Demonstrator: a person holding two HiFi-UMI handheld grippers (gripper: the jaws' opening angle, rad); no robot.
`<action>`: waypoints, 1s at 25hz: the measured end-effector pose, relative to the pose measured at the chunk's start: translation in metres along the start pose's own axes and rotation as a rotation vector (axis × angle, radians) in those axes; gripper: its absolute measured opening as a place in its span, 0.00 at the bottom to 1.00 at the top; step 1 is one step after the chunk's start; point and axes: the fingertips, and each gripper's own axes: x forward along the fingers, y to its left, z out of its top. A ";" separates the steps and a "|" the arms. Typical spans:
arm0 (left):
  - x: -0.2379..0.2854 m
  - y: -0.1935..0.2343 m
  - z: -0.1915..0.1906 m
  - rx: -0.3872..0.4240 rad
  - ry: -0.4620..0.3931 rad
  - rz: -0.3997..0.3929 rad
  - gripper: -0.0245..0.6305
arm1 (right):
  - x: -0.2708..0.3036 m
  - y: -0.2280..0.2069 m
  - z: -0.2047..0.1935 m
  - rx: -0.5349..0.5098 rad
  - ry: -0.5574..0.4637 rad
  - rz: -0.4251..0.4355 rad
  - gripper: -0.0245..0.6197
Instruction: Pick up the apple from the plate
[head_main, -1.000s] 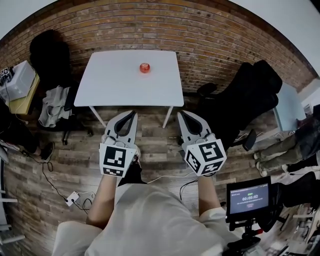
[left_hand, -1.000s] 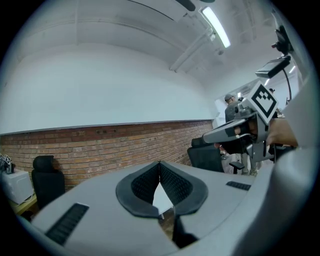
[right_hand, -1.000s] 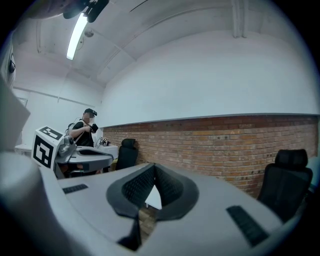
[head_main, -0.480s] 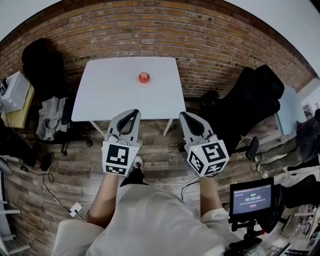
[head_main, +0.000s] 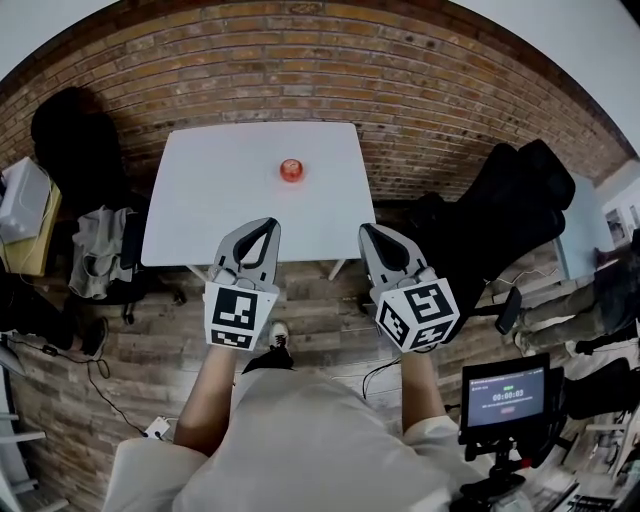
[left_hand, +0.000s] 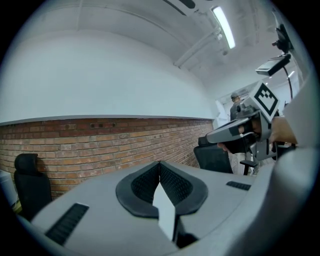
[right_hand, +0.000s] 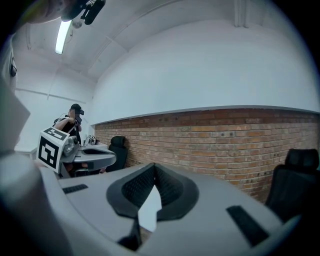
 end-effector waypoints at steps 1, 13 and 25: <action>0.005 0.005 0.000 -0.001 0.000 -0.001 0.05 | 0.007 -0.002 0.001 0.001 0.003 -0.002 0.04; 0.068 0.067 -0.023 -0.027 0.026 -0.024 0.05 | 0.096 -0.018 0.003 0.018 0.024 0.024 0.04; 0.086 0.090 -0.029 -0.029 0.036 -0.049 0.05 | 0.130 -0.017 -0.007 0.012 0.122 0.023 0.04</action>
